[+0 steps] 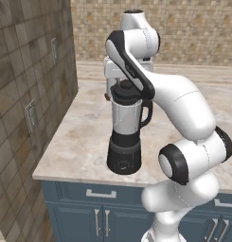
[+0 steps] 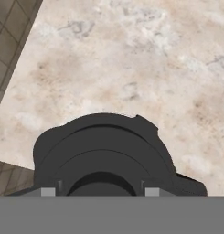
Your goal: Grab the onion and lemon wedge from the fridge, place them in the blender, close the lid, and turn on the blender to create a marinade.
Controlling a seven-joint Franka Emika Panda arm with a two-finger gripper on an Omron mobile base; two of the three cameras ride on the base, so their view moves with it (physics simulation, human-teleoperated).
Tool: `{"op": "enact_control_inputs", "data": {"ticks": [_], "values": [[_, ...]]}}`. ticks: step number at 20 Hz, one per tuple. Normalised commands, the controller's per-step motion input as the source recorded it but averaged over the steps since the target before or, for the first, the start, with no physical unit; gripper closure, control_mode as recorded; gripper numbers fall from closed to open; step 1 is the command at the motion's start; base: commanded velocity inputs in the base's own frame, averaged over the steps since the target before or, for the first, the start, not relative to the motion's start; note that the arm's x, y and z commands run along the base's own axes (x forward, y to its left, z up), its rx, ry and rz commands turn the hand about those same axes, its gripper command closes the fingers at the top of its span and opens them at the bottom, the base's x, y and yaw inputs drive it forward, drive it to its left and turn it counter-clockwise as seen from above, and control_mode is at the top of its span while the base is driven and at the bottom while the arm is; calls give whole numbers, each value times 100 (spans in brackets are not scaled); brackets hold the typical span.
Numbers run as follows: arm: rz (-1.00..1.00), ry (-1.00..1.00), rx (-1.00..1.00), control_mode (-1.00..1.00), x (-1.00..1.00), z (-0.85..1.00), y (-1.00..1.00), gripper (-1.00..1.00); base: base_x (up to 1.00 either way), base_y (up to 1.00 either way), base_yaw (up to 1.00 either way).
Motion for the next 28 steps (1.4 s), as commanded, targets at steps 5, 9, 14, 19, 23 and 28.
{"op": "enact_control_inputs", "data": {"ticks": [5, 9, 14, 19, 23, 28], "values": [[0, 0, 0, -100, 0, 0, -1, 100, 0, 0, 0], [0, 0, 0, -100, 1, 0, -8, 100, 0, 0, 0], [0, 1, 0, -100, 3, -2, -14, 100, 0, 0, 0], [2, 4, 0, -100, 0, -15, -3, 100, 0, 0, 0], [5, 7, 0, -100, 0, -17, 0, 100, 0, 0, 0], [5, 8, 0, -100, 0, -20, 0, 100, 0, 0, 0]]}}
